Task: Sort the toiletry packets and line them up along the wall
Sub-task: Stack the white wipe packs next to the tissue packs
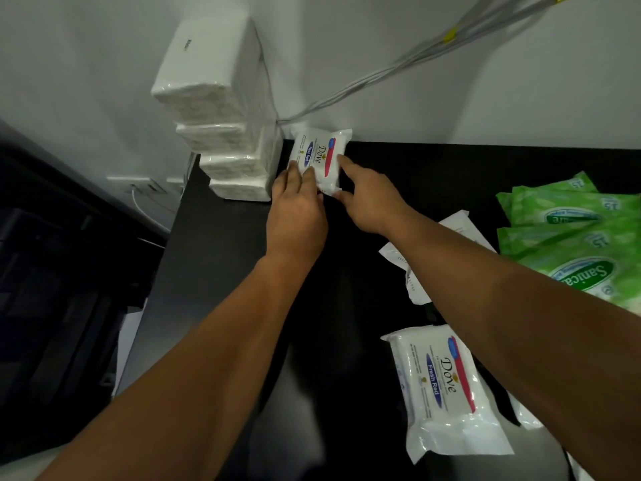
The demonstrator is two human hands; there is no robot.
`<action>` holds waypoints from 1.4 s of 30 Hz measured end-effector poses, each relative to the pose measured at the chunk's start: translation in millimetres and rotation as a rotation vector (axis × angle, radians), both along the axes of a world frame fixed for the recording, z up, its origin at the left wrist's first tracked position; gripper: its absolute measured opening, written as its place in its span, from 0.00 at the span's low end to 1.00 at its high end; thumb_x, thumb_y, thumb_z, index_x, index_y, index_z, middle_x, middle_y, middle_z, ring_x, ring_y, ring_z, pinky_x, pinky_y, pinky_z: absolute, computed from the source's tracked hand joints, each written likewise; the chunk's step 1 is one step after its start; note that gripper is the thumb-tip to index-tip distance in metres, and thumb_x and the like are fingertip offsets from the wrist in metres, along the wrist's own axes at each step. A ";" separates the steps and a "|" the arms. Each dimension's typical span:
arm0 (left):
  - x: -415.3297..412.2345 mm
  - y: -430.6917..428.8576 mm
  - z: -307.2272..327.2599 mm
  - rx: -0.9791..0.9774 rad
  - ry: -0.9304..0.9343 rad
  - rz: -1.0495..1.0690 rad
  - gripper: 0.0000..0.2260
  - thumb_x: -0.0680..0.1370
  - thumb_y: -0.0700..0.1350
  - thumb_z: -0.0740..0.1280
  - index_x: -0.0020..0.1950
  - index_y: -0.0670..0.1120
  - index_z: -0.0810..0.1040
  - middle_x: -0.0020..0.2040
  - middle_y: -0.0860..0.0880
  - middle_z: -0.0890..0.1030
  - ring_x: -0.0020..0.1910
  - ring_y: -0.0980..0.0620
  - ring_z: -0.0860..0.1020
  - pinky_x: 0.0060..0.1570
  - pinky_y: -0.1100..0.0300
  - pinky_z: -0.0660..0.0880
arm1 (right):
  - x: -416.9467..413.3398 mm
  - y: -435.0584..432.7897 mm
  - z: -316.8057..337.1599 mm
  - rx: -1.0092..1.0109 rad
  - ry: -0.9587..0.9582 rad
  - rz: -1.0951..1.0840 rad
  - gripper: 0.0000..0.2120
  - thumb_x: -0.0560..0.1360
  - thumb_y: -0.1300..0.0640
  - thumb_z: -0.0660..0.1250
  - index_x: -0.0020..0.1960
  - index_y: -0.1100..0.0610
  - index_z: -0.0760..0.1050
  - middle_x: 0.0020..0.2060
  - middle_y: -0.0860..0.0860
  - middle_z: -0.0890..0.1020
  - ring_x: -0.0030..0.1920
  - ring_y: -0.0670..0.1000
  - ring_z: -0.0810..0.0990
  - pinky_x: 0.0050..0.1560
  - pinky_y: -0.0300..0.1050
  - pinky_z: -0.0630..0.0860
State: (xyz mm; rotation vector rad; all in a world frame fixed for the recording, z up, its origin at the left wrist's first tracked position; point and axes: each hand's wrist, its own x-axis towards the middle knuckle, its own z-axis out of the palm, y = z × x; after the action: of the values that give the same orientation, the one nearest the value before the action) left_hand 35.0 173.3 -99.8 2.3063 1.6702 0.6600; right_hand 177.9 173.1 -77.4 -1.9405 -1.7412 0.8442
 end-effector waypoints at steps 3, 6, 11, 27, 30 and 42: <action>0.8 1.6 4.4 -0.053 -0.026 0.014 0.21 0.81 0.39 0.62 0.74 0.36 0.68 0.75 0.33 0.65 0.74 0.35 0.64 0.71 0.46 0.65 | -3.5 6.3 0.7 -0.028 -0.016 -0.003 0.33 0.80 0.58 0.64 0.80 0.50 0.53 0.74 0.55 0.68 0.71 0.57 0.70 0.71 0.47 0.66; 0.9 2.6 7.8 -0.092 -0.033 0.002 0.23 0.82 0.40 0.61 0.76 0.36 0.64 0.77 0.34 0.62 0.76 0.36 0.60 0.73 0.47 0.60 | -7.7 9.0 4.3 -0.063 -0.037 -0.005 0.35 0.79 0.61 0.64 0.80 0.49 0.50 0.75 0.56 0.66 0.72 0.58 0.68 0.74 0.53 0.64; -2.3 -3.9 18.4 -0.136 -0.089 -0.013 0.24 0.82 0.41 0.61 0.78 0.38 0.61 0.79 0.36 0.59 0.78 0.38 0.56 0.76 0.48 0.56 | -9.0 -0.2 17.7 -0.023 0.008 -0.031 0.33 0.79 0.63 0.64 0.79 0.50 0.55 0.73 0.52 0.70 0.69 0.54 0.72 0.68 0.44 0.68; 56.3 -82.3 44.6 -0.344 -0.174 -0.452 0.32 0.75 0.56 0.72 0.75 0.45 0.67 0.74 0.46 0.70 0.74 0.49 0.64 0.71 0.56 0.64 | 90.0 -104.0 51.5 0.078 -0.134 -0.173 0.17 0.79 0.58 0.65 0.67 0.52 0.76 0.64 0.50 0.79 0.64 0.51 0.77 0.64 0.39 0.68; 69.6 -83.8 29.3 -0.387 -0.033 -0.533 0.46 0.67 0.63 0.76 0.77 0.43 0.63 0.75 0.45 0.68 0.74 0.46 0.64 0.73 0.53 0.60 | 99.2 -125.4 47.1 0.044 -0.132 -0.203 0.18 0.78 0.60 0.66 0.67 0.55 0.76 0.63 0.53 0.80 0.62 0.54 0.78 0.62 0.40 0.69; 80.7 -79.1 10.5 -0.191 0.124 -0.540 0.40 0.65 0.57 0.71 0.74 0.42 0.66 0.66 0.44 0.75 0.63 0.44 0.73 0.63 0.48 0.71 | 90.2 -145.6 34.0 0.042 0.021 -0.239 0.18 0.76 0.67 0.62 0.65 0.58 0.76 0.62 0.56 0.80 0.61 0.55 0.78 0.58 0.36 0.69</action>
State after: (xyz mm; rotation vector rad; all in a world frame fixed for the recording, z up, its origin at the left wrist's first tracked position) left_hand 115.7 94.2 -89.2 2.5263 1.0127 0.2360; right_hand 268.1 27.6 -43.4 -2.0517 -1.4658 0.7339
